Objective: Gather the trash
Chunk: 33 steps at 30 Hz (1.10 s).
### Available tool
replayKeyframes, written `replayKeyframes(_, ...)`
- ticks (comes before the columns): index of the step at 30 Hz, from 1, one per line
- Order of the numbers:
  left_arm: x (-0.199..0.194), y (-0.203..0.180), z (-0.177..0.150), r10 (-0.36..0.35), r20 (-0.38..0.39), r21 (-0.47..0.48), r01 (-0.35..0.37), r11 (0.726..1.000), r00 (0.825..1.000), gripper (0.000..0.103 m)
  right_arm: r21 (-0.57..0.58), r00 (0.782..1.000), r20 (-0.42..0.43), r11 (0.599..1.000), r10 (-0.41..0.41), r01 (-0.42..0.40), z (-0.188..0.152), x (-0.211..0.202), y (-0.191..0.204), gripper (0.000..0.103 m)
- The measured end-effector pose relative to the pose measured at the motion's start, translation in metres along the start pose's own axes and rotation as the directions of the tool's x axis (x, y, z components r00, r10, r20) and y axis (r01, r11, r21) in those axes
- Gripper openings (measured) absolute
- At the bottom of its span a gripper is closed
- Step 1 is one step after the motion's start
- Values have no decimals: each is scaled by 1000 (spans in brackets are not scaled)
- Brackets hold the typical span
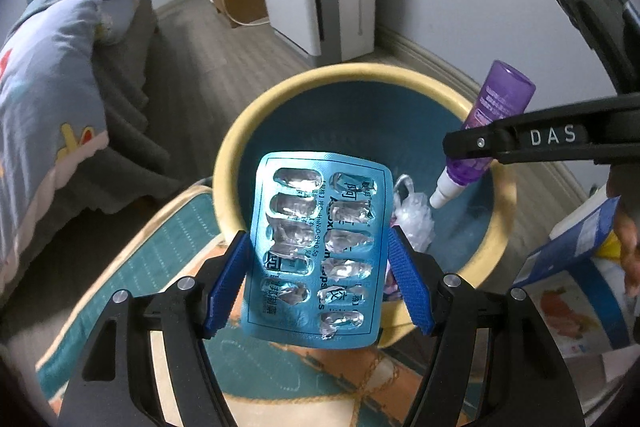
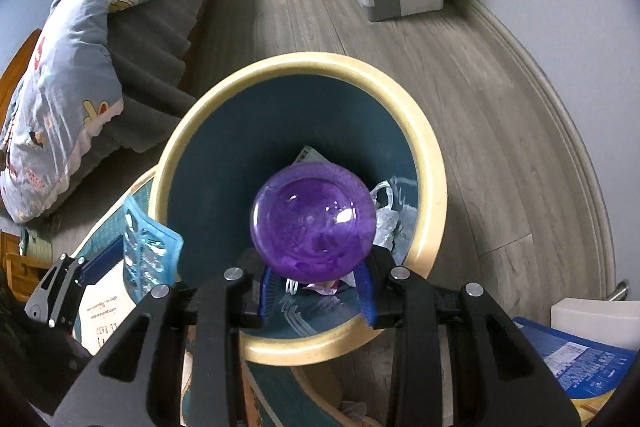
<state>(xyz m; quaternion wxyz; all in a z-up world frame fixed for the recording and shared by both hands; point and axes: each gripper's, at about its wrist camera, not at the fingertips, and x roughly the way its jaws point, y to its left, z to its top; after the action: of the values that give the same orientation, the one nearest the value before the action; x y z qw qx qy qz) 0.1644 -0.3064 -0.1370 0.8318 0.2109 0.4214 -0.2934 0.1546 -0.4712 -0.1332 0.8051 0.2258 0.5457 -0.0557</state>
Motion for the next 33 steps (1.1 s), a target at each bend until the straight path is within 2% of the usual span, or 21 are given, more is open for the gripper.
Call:
replayKeyframes(6,13,3,-2,13,-4,0,-13,1000,1000,71,4,1000,7,1000,3,-3,3,9,4,34)
replayKeyframes(9,14,8,-4,26,-5,-11,-26,1000,1000,81,6,1000,12,1000,-1,0,3,9,4,36)
replayKeyframes(19,1,16,-6,38,8,-52,-37,998,999,87,-34,999,34,999,-8,10,2,-4,8,43)
replayKeyframes(28,-46,23,-15,34,37,-103,-31,994,999,87,-69,998,56,998,6,-2,-10,-43,20,45)
replayKeyframes(33,-86,26,-20,32,70,-148,-22,989,997,88,-90,995,96,996,21,-13,-30,-73,34,55)
